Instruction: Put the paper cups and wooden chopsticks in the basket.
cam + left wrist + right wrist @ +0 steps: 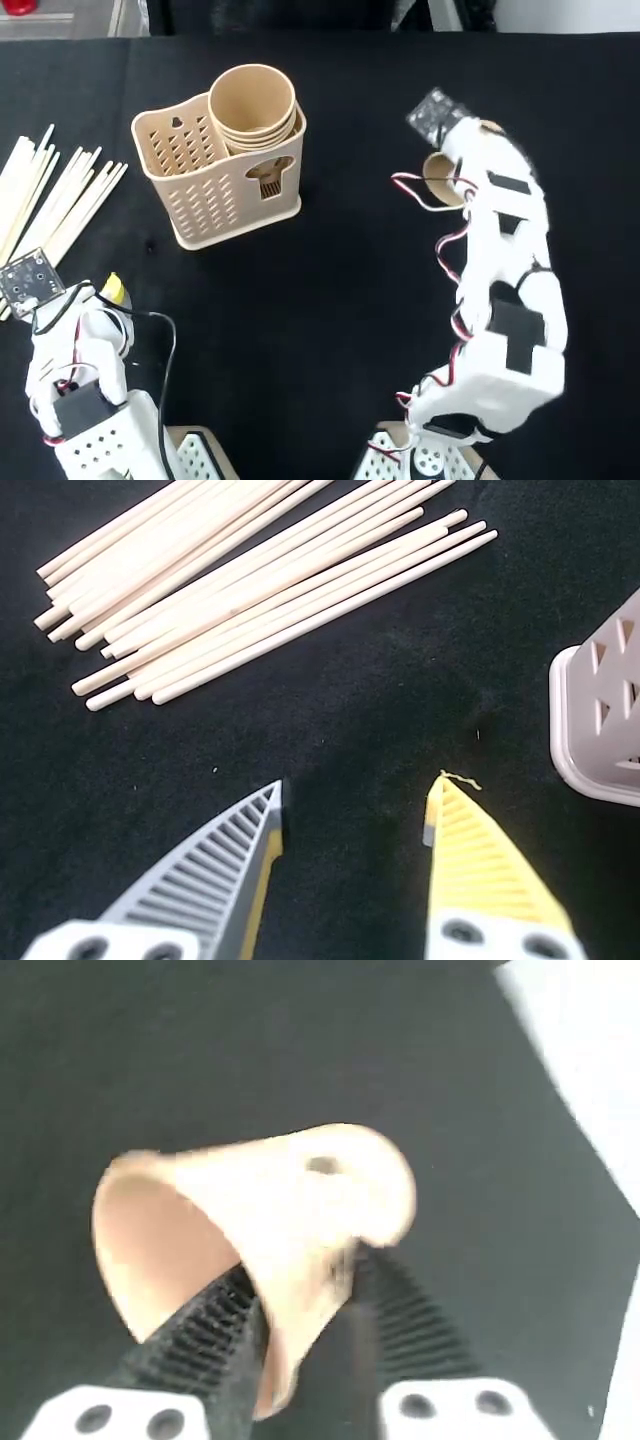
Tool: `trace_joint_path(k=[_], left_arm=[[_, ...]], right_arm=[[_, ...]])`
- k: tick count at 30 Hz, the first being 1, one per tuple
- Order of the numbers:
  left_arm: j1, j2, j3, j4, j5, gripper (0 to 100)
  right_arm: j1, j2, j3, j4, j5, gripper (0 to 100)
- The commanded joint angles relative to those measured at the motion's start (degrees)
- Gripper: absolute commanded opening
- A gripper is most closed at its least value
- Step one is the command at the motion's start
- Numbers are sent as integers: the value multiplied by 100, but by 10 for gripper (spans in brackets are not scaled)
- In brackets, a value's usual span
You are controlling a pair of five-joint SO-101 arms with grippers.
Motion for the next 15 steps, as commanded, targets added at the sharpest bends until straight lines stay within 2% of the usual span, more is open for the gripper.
trace_joint_path(k=[1, 7, 11, 15], left_arm=[[66, -44, -31, -123, -35, 230], [66, -44, -31, -123, -35, 230], [66, -44, -31, -123, -35, 230], [66, -44, -31, -123, -35, 230]], right_arm=[[0, -787, -110, -44, -642, 15], [-158, -1771, -409, 1275, -1354, 11], [-404, -2202, -1560, 3077, -2040, 11], [-765, -2088, -3477, 5029, -2901, 11]])
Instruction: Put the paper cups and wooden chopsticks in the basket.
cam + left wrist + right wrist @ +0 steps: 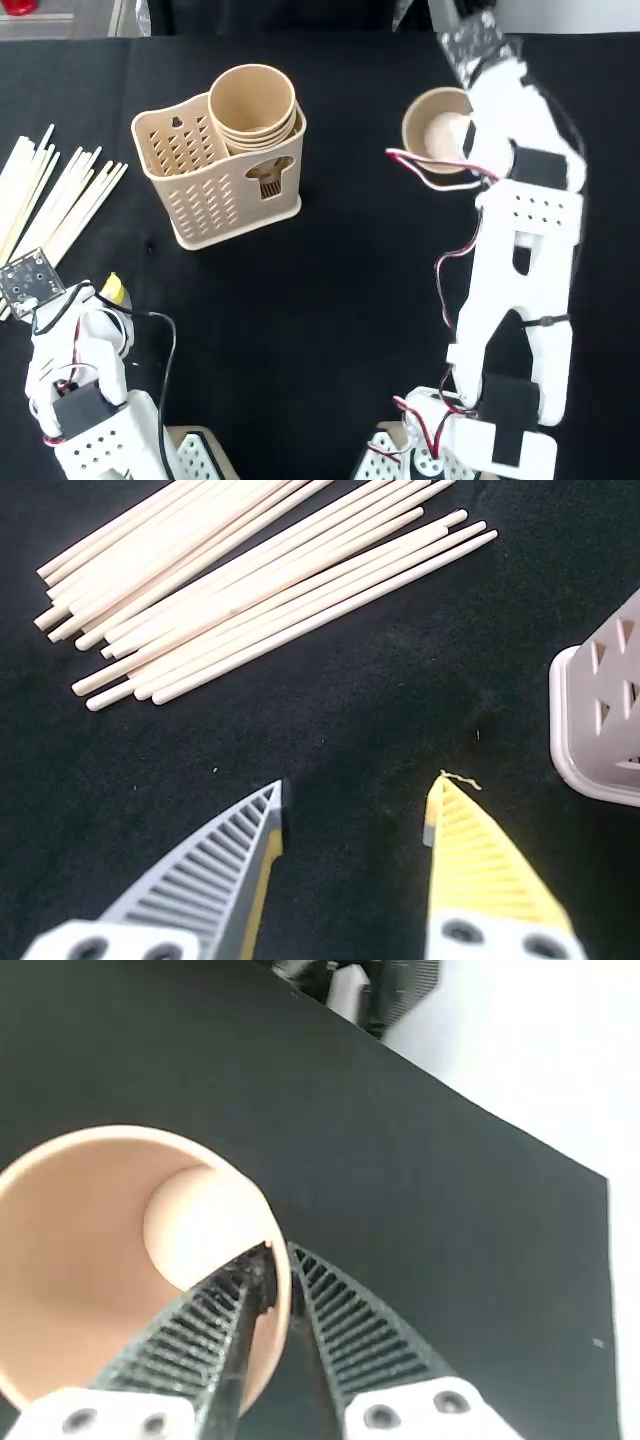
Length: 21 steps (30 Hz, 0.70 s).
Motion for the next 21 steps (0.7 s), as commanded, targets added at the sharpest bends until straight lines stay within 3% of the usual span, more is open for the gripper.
trace_joint_path(k=[1, 5, 10, 16, 21], left_arm=[[66, -44, -31, -123, -35, 230], [40, -44, -31, -123, -35, 230], [31, -44, -31, -123, -35, 230], [40, -44, -31, -123, -35, 230], [22, -44, -31, -123, -35, 230]], right_arm=[[-404, -75, -2105, 1793, -730, 11], [-958, 567, -4145, 3174, -1451, 11], [-1749, 1543, -6422, 4053, -1890, 11], [-2743, 2185, -8374, 4167, -2242, 11], [-3490, 2554, -8330, 3903, -2286, 11]])
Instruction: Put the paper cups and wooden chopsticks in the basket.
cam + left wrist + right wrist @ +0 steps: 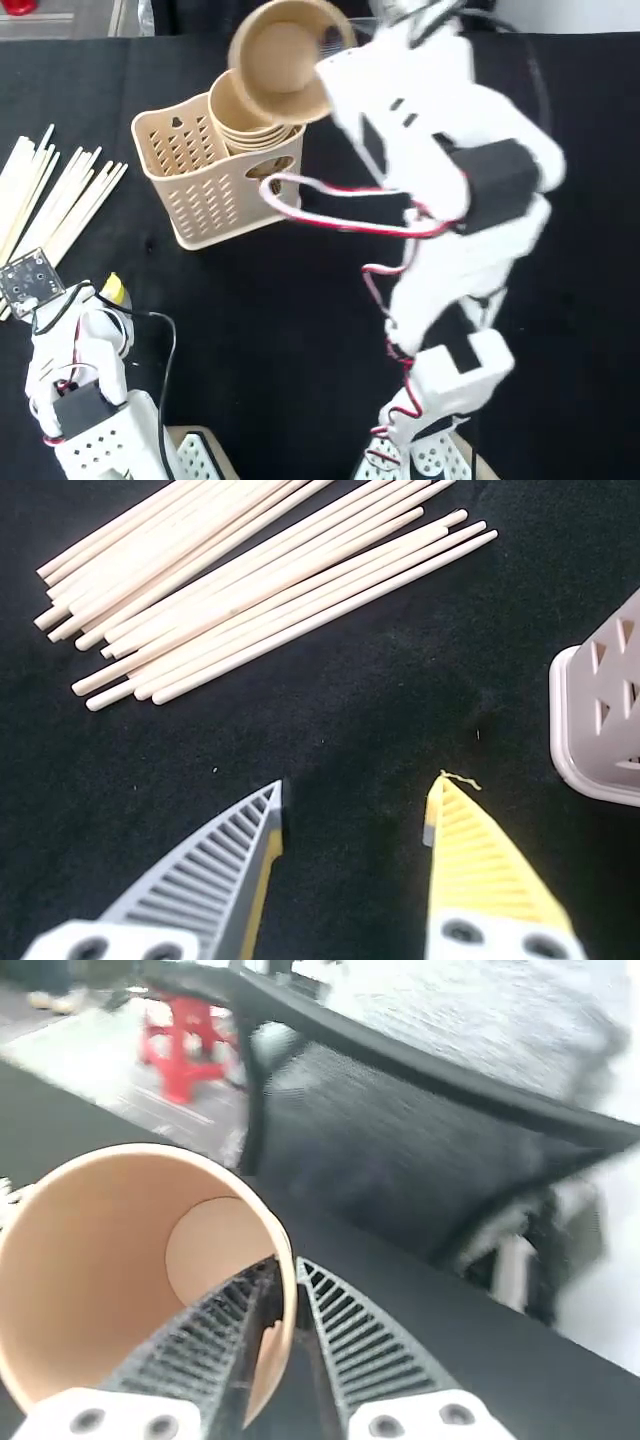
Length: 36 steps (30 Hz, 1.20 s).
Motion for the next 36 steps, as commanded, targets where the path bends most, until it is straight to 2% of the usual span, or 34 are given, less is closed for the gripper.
trace_joint_path(k=[1, 11, 27, 29, 34, 36], left_arm=[[22, -44, -31, -123, -35, 230], [22, -44, -31, -123, -35, 230], [57, -44, -31, -123, -35, 230], [57, -44, -31, -123, -35, 230], [40, -44, -31, -123, -35, 230], [40, -44, -31, -132, -35, 230]], right_arm=[[-369, 251, -75, -369, -53, 11], [-255, 901, 180, -642, -53, 11], [-26, 1411, 180, -141, -211, 16], [-44, 1543, 136, -167, -88, 67], [-70, 1648, 127, -756, 70, 328], [-105, 1578, 127, -941, 229, 353]])
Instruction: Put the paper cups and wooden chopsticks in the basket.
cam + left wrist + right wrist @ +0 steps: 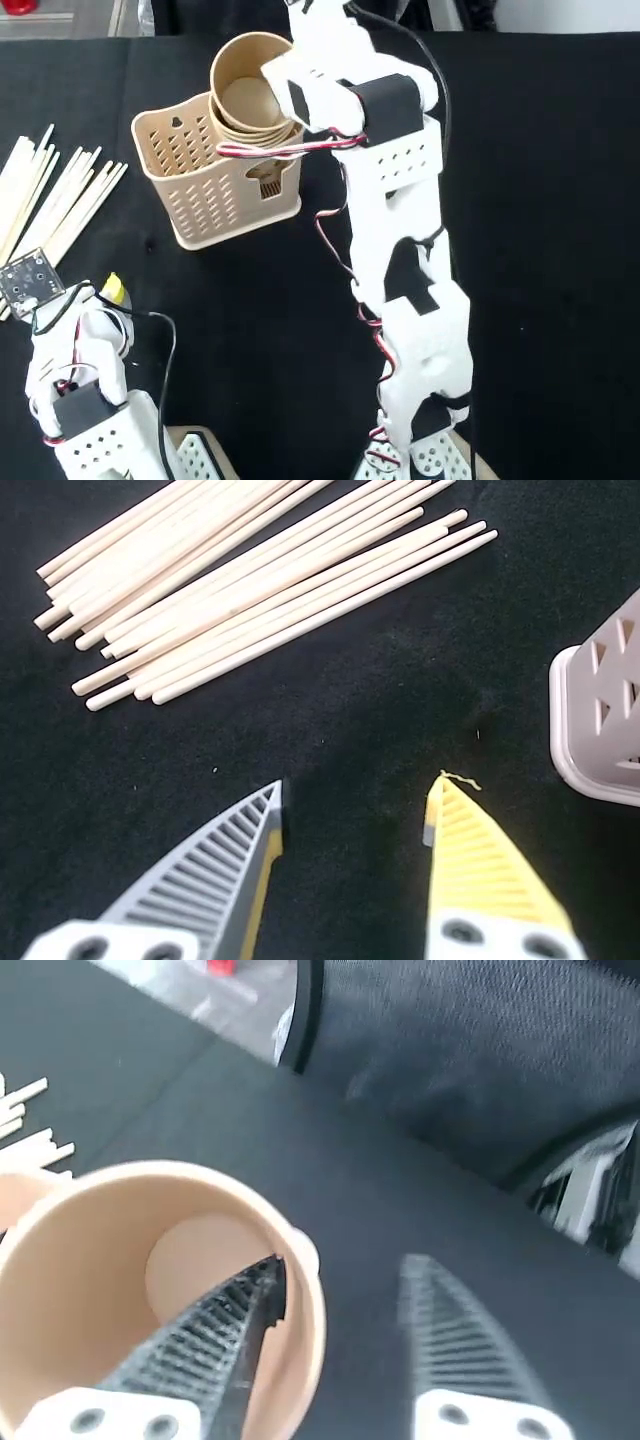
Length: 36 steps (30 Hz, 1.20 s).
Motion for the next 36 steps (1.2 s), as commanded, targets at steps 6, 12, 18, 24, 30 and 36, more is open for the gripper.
trace_joint_path(k=[6, 12, 18, 24, 30, 36], left_arm=[[31, -44, -22, -185, -35, 230], [31, -44, -22, -185, -35, 230], [-13, -44, -84, -185, -44, 230], [-549, 149, -1138, -132, -844, 231], [-532, 1908, -2563, 70, -1846, 231], [-514, 4905, -4954, 527, -2374, 234]], right_arm=[[-167, -505, -40, -870, 176, 297], [-536, -356, -48, -923, 211, 263], [70, -954, -48, -281, 220, 265], [1081, -1560, 13, 1090, 800, 263], [2716, -1745, 1262, 1064, 844, 262], [3868, -1798, 3064, 1037, 818, 261]])
